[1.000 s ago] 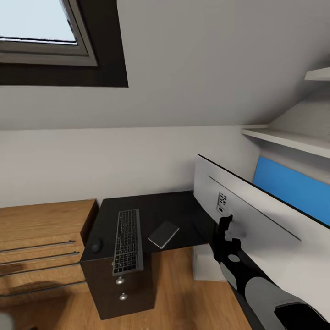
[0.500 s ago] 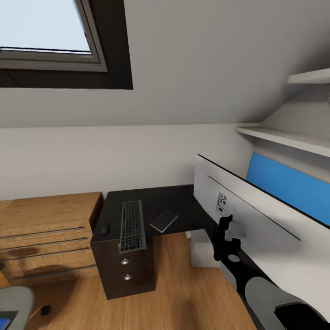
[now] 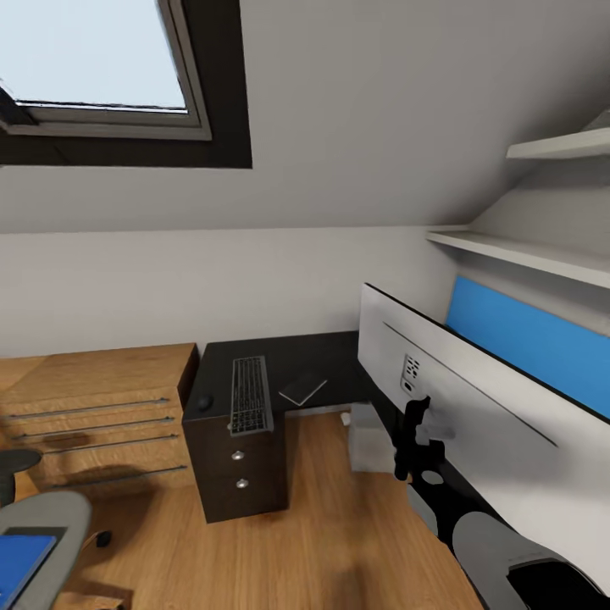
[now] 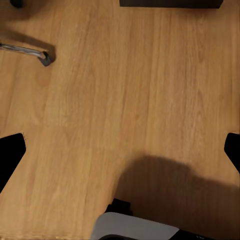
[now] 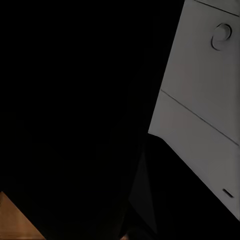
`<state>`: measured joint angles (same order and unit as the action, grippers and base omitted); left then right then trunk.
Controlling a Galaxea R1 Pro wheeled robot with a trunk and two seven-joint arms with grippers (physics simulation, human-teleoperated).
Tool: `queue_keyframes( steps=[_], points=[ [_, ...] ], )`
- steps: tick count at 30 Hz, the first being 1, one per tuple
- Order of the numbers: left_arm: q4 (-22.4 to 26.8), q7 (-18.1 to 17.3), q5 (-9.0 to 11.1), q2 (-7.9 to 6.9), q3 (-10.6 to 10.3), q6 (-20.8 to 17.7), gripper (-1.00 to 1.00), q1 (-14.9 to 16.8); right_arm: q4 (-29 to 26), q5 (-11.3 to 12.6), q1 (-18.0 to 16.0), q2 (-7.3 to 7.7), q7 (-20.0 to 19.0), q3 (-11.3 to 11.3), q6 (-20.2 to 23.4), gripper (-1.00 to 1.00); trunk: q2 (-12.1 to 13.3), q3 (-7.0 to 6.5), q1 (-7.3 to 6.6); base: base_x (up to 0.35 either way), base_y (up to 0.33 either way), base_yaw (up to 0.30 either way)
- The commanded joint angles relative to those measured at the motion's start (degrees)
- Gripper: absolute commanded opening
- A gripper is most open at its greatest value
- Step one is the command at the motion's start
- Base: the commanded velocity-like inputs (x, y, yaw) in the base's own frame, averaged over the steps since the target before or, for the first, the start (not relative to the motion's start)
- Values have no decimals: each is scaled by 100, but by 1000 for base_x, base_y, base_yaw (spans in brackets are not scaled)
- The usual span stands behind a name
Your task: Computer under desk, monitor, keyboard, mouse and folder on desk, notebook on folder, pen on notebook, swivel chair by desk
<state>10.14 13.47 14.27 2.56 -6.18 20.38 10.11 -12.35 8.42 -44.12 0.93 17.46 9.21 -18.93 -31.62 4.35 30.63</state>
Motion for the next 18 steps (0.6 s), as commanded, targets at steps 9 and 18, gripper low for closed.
queue_keyframes(
  steps=[9, 18],
  points=[
    [-3, 33, 38, 2, -50, 18, 100, 5, -8, 46, -8, 3, 29, 94, -58, -100, -12, 10, -2, -336, -63, 0],
    [-3, 33, 36, 0, -50, 18, 100, 5, -18, 46, -9, 4, 29, 95, -51, -100, -12, 10, -2, -327, -107, 0]
  ],
)
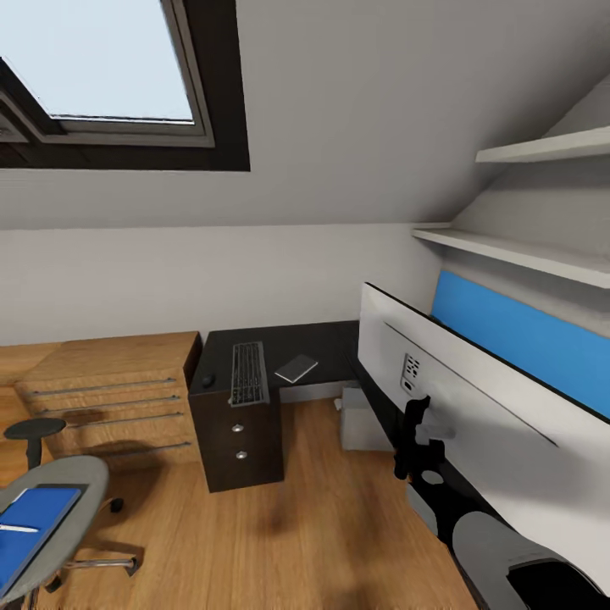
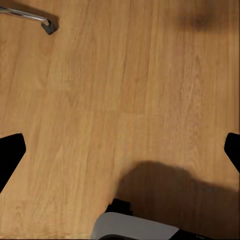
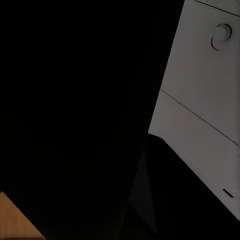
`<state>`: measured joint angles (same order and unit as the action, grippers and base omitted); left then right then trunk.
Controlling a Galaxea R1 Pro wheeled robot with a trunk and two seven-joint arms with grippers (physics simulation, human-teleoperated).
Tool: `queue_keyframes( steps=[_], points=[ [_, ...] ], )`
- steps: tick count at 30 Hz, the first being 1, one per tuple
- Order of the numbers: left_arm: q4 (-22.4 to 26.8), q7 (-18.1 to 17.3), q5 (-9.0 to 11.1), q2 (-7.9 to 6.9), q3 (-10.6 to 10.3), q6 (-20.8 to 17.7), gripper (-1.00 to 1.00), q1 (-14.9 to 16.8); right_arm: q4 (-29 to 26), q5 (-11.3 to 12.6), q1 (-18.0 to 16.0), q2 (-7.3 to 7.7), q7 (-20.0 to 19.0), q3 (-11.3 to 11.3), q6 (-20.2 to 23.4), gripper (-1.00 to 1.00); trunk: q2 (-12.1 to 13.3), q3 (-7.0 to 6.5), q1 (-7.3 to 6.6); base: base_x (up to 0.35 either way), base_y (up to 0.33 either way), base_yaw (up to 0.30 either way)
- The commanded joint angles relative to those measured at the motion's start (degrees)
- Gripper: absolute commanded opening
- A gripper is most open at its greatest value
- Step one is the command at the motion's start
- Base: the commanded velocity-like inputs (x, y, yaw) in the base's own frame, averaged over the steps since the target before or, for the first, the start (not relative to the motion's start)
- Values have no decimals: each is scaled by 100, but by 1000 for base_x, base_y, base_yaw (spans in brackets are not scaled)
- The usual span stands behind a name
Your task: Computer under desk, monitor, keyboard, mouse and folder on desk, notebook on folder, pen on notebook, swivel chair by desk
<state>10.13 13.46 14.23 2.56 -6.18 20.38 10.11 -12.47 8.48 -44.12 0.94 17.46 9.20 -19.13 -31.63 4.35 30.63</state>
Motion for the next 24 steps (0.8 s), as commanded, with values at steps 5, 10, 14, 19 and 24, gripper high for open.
queue_keyframes(
  steps=[5, 10, 14, 19, 24],
  points=[
    [-2, 34, 42, -1, -50, 19, 100, 6, -10, 39, -9, 3, 29, 99, -35, -100, -12, 10, -1, -296, -189, 0],
    [-2, 34, 40, -1, -50, 19, 100, 6, -11, 39, -9, 3, 29, 100, -37, -100, -12, 10, -1, -291, -200, 0],
    [-2, 34, 44, -2, -50, 19, 100, 5, -15, 39, -8, -4, 29, 100, -38, -100, -12, 10, -1, -290, -201, 0],
    [-2, 34, 45, -2, -50, 19, 100, 4, -26, 39, -8, -13, 48, 86, -31, -100, -12, 10, -1, -290, -202, 0],
    [-2, 34, 45, -2, -50, 19, 100, 5, -28, 39, -9, -12, 48, 82, -29, -100, -12, 10, -1, -290, -202, 0]
  ],
)
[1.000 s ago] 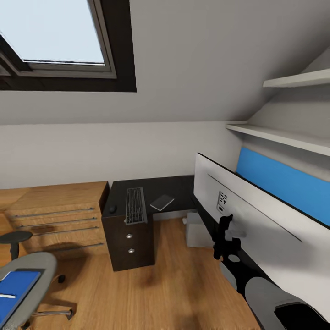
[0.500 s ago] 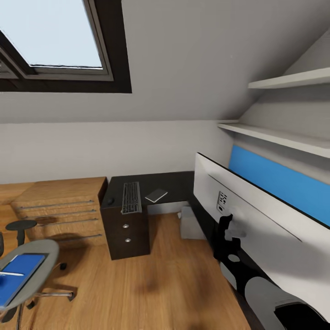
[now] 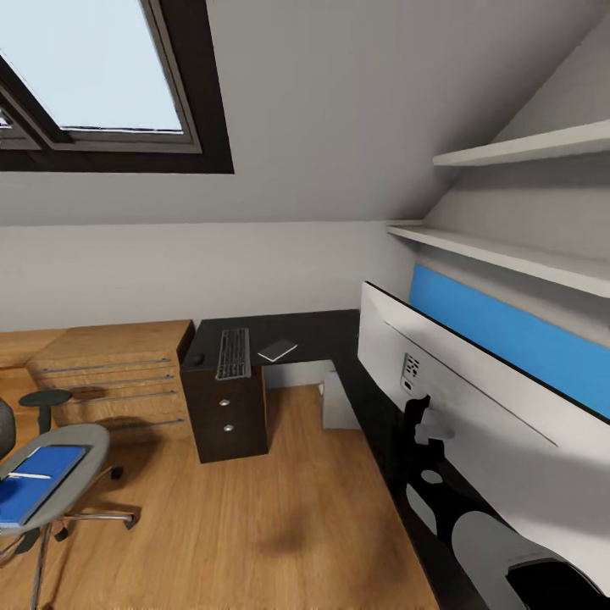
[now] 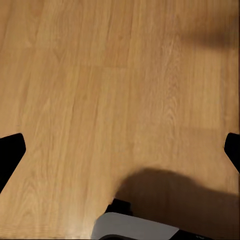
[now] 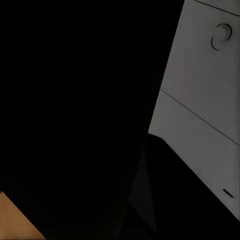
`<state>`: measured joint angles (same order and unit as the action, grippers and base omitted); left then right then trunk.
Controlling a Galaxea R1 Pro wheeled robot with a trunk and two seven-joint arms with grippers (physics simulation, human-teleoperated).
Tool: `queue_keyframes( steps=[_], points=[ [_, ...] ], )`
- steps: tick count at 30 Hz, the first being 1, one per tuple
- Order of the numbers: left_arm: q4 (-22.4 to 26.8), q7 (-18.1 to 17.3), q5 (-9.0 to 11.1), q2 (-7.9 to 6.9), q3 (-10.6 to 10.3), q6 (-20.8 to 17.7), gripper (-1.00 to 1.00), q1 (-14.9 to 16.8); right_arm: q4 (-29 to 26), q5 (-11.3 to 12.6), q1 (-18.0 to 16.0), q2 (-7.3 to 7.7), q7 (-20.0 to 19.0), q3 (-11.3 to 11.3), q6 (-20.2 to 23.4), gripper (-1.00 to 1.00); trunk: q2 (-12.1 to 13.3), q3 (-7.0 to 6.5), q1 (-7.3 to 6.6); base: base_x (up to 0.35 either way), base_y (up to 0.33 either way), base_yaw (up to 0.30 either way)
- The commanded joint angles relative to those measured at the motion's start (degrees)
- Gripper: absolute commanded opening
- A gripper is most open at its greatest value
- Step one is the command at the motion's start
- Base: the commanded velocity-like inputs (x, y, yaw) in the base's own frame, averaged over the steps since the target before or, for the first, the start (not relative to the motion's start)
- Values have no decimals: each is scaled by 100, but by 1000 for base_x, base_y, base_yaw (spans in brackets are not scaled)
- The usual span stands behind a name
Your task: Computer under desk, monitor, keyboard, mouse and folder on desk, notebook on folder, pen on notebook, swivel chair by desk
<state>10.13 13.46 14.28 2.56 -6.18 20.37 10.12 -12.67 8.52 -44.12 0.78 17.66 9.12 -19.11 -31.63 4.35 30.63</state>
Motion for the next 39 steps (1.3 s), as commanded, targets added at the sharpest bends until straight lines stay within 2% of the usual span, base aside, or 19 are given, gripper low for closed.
queue_keyframes(
  steps=[1, 22, 30, 39],
  points=[
    [-3, 34, 40, -1, -50, 19, 100, 4, -5, 36, -8, 4, 28, 90, -31, -100, -12, 10, -1, -290, -202, 0],
    [-3, 34, 40, -1, -50, 19, 100, 4, -2, 36, -7, 10, 27, 90, -39, -100, -12, 10, -1, -274, -215, 0],
    [-3, 34, 40, -9, -50, 25, 100, 7, 1, 36, -8, 10, 18, 98, -40, -100, -12, 10, -1, 4, -331, 0],
    [-5, 34, 40, -9, -50, 114, 100, 3, 2, 34, -8, 10, 18, 98, -40, -100, -12, 10, -1, 261, -140, 0]
  ],
)
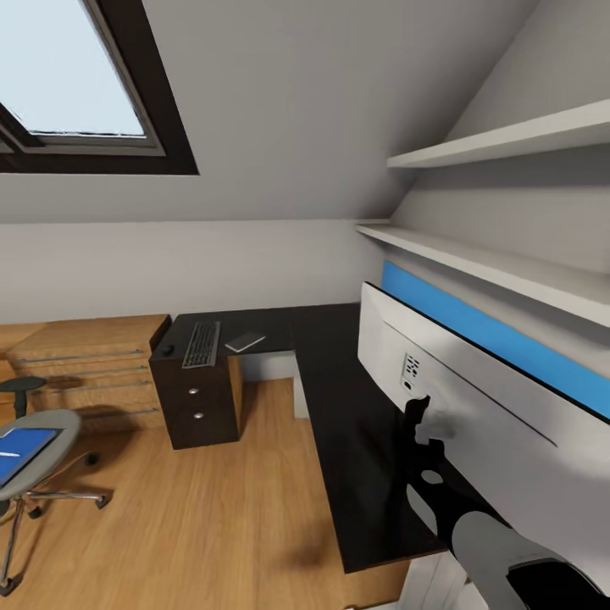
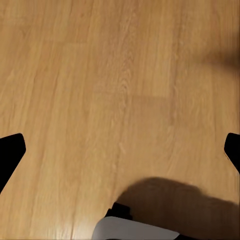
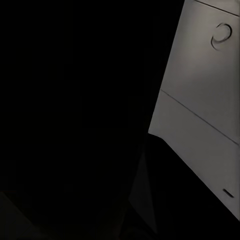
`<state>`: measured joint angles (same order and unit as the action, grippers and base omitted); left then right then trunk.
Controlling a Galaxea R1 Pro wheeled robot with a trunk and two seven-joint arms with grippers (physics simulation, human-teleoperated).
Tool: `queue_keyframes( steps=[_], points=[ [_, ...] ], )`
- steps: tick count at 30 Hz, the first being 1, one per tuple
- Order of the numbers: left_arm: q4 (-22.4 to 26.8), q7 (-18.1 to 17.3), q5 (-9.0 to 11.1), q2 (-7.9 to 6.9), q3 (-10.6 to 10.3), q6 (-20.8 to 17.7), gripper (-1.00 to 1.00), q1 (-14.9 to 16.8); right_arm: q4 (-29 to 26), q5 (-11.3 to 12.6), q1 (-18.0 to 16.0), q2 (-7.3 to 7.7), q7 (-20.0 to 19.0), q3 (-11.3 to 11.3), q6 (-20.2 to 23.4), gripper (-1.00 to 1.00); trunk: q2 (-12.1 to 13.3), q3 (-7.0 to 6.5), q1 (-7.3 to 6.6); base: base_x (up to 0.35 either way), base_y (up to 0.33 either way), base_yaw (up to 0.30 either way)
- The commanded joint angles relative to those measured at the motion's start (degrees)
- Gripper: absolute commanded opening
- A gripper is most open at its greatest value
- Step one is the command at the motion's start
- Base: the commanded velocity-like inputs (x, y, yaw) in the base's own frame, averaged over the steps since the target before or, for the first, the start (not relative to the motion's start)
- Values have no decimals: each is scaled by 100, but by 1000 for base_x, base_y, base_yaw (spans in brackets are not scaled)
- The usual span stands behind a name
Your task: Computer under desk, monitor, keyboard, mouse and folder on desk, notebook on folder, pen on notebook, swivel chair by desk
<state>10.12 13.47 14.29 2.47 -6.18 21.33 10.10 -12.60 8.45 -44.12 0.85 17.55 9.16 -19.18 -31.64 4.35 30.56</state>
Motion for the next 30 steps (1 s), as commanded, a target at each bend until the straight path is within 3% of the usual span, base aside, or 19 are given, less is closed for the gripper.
queue_keyframes(
  steps=[1, 14, 15, 30],
  points=[
    [-2, 33, 41, -1, -50, 24, 100, 4, -6, 42, -9, 3, 29, 95, -34, -100, -11, 10, 5, 279, -13, 0],
    [-3, 42, 48, -1, -50, 29, 100, 4, 23, 42, -4, -6, 21, 95, -30, -100, -11, 10, 5, 42, -2, 0],
    [-3, 42, 48, -1, -50, 29, 100, 3, 25, 42, -4, -6, 21, 95, -28, 100, -11, 10, 5, 0, 0, 0],
    [-3, 42, 48, -1, -50, 29, 100, 3, 21, 42, -6, -6, 21, 96, -29, 100, -11, 10, 5, 0, 0, 0]
  ],
)
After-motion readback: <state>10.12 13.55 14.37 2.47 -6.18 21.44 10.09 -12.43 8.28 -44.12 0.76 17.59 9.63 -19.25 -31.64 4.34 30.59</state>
